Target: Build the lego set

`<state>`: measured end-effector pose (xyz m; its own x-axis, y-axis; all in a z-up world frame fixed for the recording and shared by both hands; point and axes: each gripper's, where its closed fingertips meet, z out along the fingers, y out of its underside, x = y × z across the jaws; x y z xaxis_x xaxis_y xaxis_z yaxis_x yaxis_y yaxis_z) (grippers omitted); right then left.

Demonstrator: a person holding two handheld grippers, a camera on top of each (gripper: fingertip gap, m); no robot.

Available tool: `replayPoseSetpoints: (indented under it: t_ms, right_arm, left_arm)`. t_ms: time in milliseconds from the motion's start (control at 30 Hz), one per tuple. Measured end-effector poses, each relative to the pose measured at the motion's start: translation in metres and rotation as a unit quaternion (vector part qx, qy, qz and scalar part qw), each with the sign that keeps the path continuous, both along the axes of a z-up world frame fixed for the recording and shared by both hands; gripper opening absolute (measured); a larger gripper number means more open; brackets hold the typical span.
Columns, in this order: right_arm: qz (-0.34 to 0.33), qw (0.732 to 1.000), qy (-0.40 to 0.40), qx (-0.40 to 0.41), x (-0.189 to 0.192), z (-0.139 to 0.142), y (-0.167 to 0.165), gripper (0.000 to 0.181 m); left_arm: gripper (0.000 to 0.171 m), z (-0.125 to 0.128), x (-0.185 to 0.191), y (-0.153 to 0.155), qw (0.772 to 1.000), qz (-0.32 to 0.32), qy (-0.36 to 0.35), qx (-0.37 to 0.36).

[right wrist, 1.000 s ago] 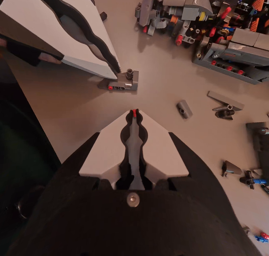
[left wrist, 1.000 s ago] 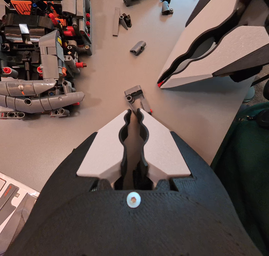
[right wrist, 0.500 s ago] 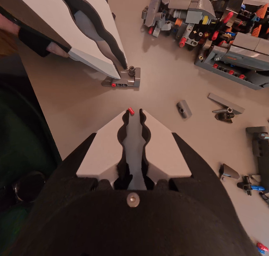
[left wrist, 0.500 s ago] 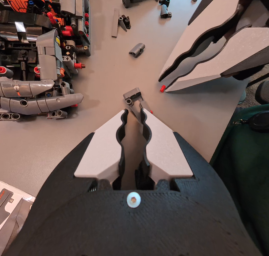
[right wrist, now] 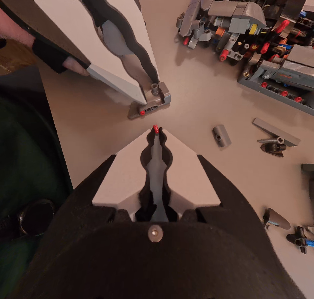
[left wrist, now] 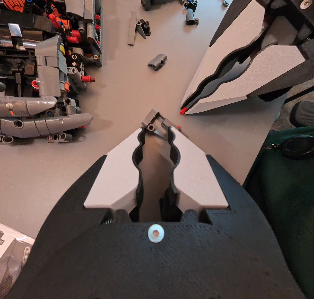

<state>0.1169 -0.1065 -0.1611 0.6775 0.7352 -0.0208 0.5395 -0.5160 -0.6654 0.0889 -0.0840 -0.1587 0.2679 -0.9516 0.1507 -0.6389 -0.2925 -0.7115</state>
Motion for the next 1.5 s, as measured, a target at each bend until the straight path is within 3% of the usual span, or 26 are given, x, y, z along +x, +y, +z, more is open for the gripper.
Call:
replayPoseSetpoints:
  t_ms: [700,1167,1500]
  right_arm:
    - [-0.002,1.0,-0.003,0.027,-0.012,0.0,0.013,0.002]
    - [-0.05,0.998,0.013,0.029,-0.014,0.0,0.013,0.002]
    - [-0.051,0.998,0.021,0.034,-0.016,0.0,0.015,0.002]
  left_arm:
    - [0.013,-0.002,0.008,0.004,0.999,0.002,0.02,0.047]
    - [0.01,-0.001,0.01,0.008,0.995,0.028,0.024,0.094]
    - [0.03,-0.002,-0.006,0.012,0.996,0.039,0.042,0.068]
